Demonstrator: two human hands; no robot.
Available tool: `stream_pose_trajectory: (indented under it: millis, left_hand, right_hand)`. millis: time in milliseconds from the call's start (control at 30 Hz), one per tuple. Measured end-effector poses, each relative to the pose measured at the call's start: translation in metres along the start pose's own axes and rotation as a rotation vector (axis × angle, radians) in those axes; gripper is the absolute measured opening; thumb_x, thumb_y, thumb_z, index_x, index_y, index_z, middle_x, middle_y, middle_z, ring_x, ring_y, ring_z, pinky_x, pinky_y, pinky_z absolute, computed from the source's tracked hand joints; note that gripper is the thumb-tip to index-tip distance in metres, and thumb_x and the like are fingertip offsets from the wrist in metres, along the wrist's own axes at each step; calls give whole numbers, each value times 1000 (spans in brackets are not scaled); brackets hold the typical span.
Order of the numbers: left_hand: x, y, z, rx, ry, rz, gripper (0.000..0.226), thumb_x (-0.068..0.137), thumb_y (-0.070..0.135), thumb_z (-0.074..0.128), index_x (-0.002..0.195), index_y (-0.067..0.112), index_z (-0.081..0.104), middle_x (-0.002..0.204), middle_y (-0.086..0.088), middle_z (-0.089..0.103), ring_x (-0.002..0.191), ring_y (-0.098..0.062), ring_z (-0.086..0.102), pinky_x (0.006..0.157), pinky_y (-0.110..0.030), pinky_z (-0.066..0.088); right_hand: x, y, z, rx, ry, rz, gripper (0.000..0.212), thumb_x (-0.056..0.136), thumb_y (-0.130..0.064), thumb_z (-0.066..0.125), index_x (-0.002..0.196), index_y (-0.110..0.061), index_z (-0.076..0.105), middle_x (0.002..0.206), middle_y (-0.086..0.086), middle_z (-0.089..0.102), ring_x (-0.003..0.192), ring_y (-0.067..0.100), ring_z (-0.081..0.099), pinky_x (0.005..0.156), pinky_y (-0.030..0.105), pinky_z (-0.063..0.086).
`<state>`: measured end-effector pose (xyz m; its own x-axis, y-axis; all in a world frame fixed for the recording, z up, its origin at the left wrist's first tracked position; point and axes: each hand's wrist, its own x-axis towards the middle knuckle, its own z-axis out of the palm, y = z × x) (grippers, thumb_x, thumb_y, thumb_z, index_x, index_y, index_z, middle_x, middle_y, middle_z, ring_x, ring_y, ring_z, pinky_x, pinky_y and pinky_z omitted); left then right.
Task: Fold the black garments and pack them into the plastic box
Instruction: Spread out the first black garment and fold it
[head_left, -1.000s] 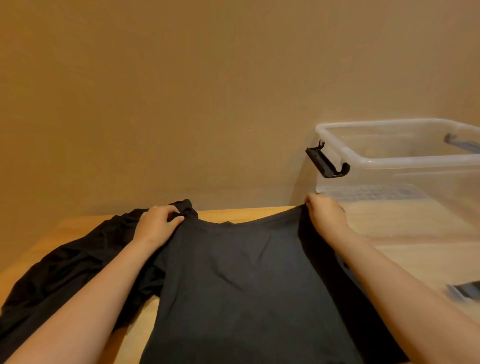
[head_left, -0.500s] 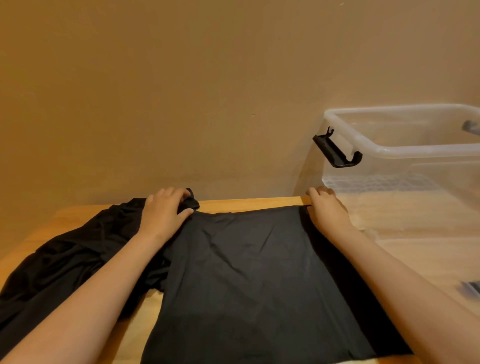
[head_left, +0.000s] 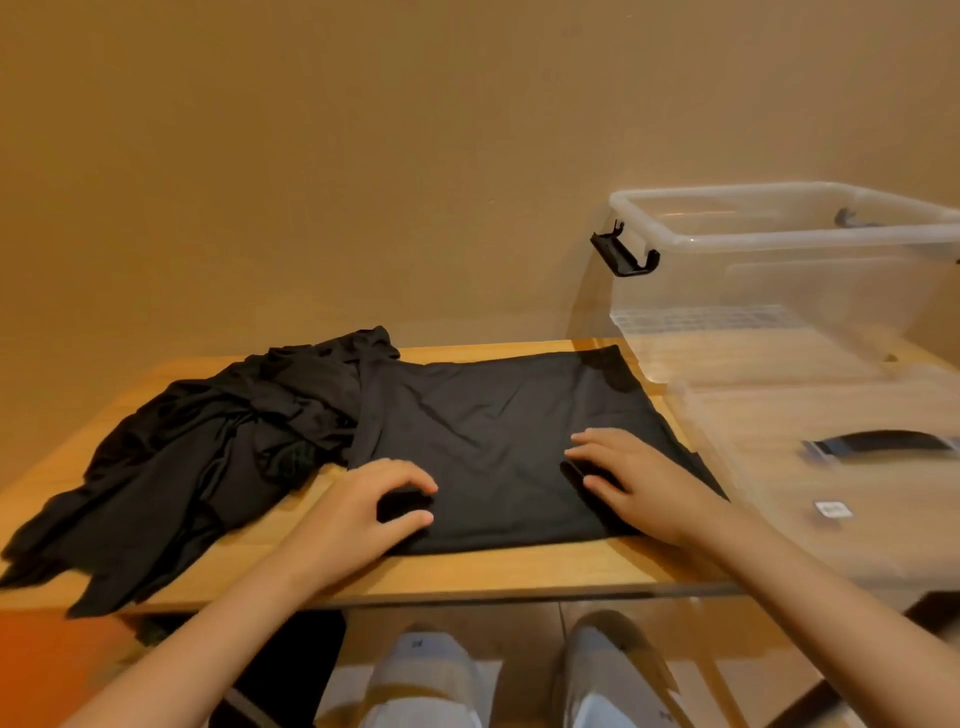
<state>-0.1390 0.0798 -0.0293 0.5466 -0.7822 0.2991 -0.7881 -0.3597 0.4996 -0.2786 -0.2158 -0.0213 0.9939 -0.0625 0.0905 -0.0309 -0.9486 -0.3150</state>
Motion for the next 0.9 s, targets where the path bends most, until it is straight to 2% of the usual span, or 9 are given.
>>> stream_pose_trajectory:
  millis: [133,200,267,400,467,567,667,800,900]
  left_hand:
    - [-47,0,9,68,-123,-78,50,85,63,51,133,56,38,143,39,30,135,19,20,114,-14,22]
    - [-61,3,11,159,-197,-63,63,81,74,39,139,57,21,146,44,7,133,26,-5,112,-5,1]
    - [-67,6,11,222,-216,-44,71,75,79,38,138,57,14,141,47,-1,128,30,-16,105,3,-7]
    - [-75,0,11,222,-133,-10,68,82,55,65,138,53,28,145,42,18,137,21,7,111,-2,6]
    - [-79,-3,11,223,-68,-20,66,84,33,73,136,50,37,142,37,33,135,18,23,110,-6,21]
    - [-87,-5,13,189,21,-5,61,80,11,77,126,43,54,133,33,49,128,14,41,102,-6,34]
    - [-98,-6,11,150,95,-12,57,75,-7,75,117,30,66,121,28,59,119,12,50,98,-3,36]
    - [-103,-2,4,271,226,36,22,87,16,67,109,18,70,104,15,66,102,0,60,90,-3,40]
    - [-101,0,-1,285,268,-23,18,93,26,60,107,20,69,100,13,66,95,-3,63,81,-8,45]
  right_hand:
    - [-41,2,12,-57,-145,27,67,92,-59,26,152,-33,11,159,-17,5,142,-4,-6,115,20,-2]
    - [-53,8,17,-111,-162,33,80,80,-73,9,150,-35,-2,158,-16,-7,142,-2,-14,115,20,-9]
    - [-60,13,21,-128,-137,44,86,73,-78,2,147,-36,-9,156,-17,-14,143,-1,-18,114,21,-11]
    - [-74,18,24,-152,-93,37,98,69,-89,4,149,-35,-7,152,-20,-16,143,-2,-16,115,21,-8]
    - [-82,15,23,-143,-61,16,94,75,-85,24,150,-36,-2,151,-22,-12,143,-4,-12,118,22,-4]
    - [-97,13,28,-66,133,-12,75,85,-44,67,146,-35,26,148,-20,15,139,-3,14,116,21,16]
    - [-110,22,37,-13,326,-74,66,72,-14,83,131,-26,56,137,-11,48,124,5,46,102,34,45]
    - [-121,35,29,48,344,-82,55,77,-9,78,124,-33,60,129,-16,55,119,-1,50,101,22,43]
    - [-123,39,21,59,339,-34,45,86,-10,70,120,-37,59,123,-16,60,114,2,56,97,24,46]
